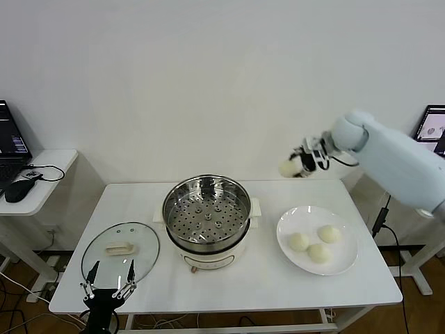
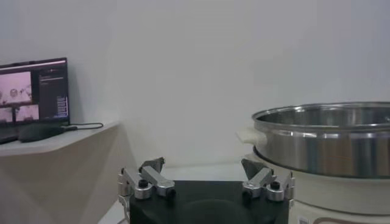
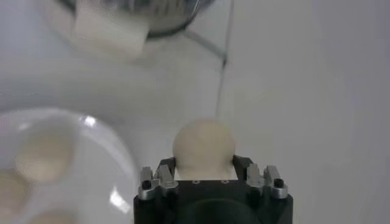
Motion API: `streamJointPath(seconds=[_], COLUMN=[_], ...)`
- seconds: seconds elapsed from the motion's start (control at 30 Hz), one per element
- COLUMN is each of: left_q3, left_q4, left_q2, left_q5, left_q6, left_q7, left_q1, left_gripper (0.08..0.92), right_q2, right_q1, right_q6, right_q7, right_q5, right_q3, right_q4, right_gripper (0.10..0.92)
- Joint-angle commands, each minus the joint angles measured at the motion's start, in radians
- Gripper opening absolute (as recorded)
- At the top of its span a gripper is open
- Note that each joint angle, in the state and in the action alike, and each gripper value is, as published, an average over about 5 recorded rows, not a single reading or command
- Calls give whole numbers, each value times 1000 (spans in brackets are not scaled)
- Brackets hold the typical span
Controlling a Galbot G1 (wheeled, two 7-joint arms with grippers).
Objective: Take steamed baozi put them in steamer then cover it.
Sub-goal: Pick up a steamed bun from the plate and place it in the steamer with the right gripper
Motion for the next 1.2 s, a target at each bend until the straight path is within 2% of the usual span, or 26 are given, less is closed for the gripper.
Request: streamJointPath(seconds=[0.03,0.33,0.63,1.2], left_q3=[-13,-21,-21,-33], left_q4=[-4,-5,0,-2], left_q2=[4,-4,-8,-7], left_q5=[-8,-12,-12,-18], left_q6=[1,2,5,0], left_q7=[2,2,2,2], left_q1=[-1,-7,-19,-9], left_gripper=[823,823,823,823], right_q2=[208,342,392,462], right_q1=[174,80,-34,-124], right_q6=[79,252,444,573], right_q7=[44,112,200,267], right_q5=[146,-1,-294,-544], right_q3=[-187,-270,-252,-182], right_q4=[36,-11,-135,-296], right_gripper=[603,613,627,628])
